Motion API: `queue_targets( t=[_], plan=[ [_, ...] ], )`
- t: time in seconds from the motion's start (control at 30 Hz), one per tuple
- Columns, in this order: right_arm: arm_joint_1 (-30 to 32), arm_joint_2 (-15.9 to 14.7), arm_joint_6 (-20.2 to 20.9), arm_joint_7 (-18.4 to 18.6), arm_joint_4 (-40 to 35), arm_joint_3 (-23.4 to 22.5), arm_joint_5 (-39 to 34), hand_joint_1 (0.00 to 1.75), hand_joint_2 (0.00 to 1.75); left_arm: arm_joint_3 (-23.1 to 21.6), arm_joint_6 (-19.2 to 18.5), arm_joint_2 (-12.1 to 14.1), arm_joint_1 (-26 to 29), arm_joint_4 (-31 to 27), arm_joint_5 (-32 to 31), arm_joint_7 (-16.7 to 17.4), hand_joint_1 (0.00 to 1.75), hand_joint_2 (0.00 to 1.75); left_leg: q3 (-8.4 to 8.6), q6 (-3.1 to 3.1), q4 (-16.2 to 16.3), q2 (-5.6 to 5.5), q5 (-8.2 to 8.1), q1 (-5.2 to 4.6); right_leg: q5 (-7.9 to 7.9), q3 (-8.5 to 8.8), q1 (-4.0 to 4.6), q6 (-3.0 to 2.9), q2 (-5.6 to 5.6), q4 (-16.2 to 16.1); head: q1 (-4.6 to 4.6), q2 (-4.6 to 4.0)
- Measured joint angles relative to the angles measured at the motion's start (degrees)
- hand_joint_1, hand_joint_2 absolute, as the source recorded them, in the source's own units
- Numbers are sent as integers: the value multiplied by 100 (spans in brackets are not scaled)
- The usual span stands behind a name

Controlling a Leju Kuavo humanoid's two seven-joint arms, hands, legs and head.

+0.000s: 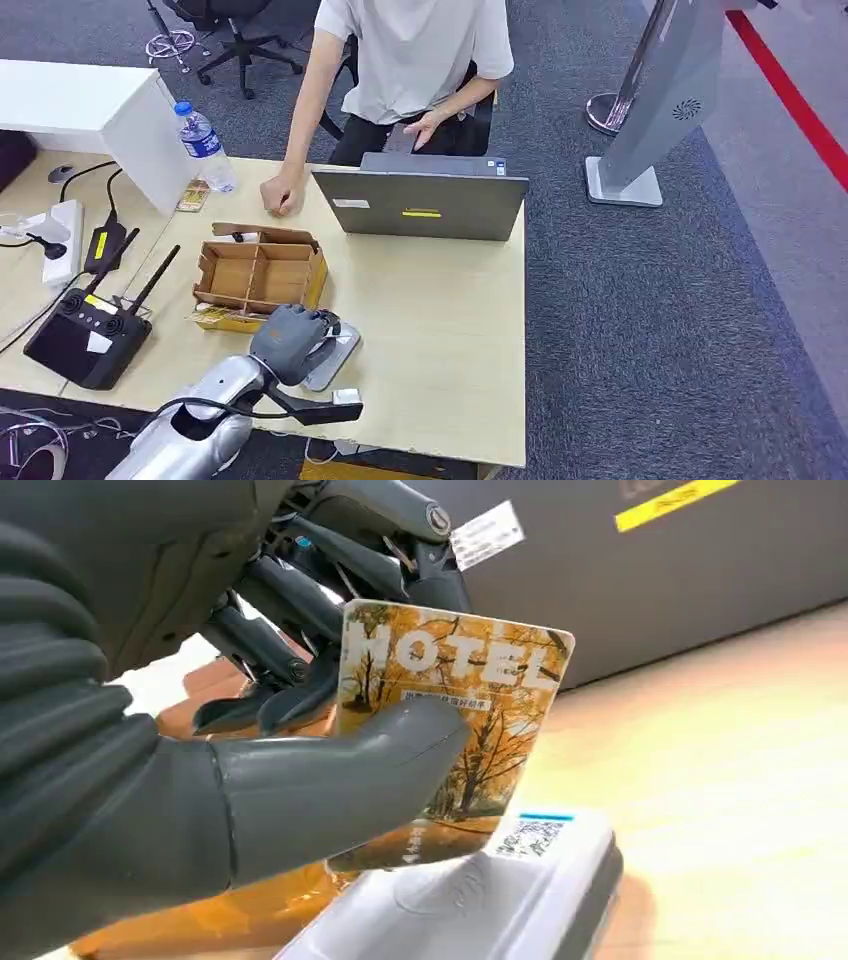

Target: Pass the card to the sensor for recognition and then transmit it.

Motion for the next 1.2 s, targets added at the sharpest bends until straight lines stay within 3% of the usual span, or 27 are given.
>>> queue_targets(
  t=[0.1,0.27,0.43,0.5,0.57,0.63,0.7,0.83,1.0,1.2],
  plan=[
    [11,0,15,-39,0,-39,44,0,175,2,934,-98,-24,-127,-140,0,175,175,-2,-2,2,0,3,0,8,-4,0,-1,1,0,-4,0],
    [-9,2,2,-39,0,-120,278,0,175,184,2505,-359,-189,-1328,-518,-9,175,175,-9,2,6,-6,5,-1,9,-3,-1,2,-6,0,4,0],
    [-69,15,-24,18,0,-122,404,0,175,720,2622,-415,-628,-2042,-416,-72,175,175,-5,1,6,-6,6,1,10,-3,0,2,-8,0,0,0],
    [-82,20,-24,57,0,-122,468,0,175,875,2620,-437,-790,-2098,-490,-15,175,175,-9,-1,6,-11,17,4,10,-4,2,2,-13,1,2,0],
    [-135,26,-4,123,0,-120,599,0,175,1047,2381,-441,-1201,-2008,-538,195,175,175,-18,-1,6,-17,26,6,19,-12,4,-1,-19,2,7,0],
    [-227,39,44,242,-2,-107,730,0,175,1328,1950,-433,-1965,-1452,-518,450,175,175,-25,-3,5,-17,43,6,32,-18,4,-7,-21,5,7,0],
    [-334,52,85,363,-2,-70,839,0,175,1570,1641,-431,-2905,-477,-566,621,175,175,-36,-10,5,-16,63,8,53,-31,5,-3,-19,6,13,0],
    [-505,81,135,479,0,13,909,0,175,1912,1846,-448,-4251,1639,-601,592,175,175,-38,-19,3,10,79,5,82,-48,5,-13,15,10,-4,0],
    [-548,90,149,496,0,28,909,0,175,1978,1947,-536,-4649,2827,-610,575,175,175,-51,-13,4,-2,85,5,83,-51,5,-11,3,9,-2,0],
    [-565,94,177,490,0,28,907,0,175,1989,1945,-603,-4793,3397,-564,584,175,175,-60,-13,4,-7,84,3,82,-59,3,-9,1,8,2,0]
  ],
)
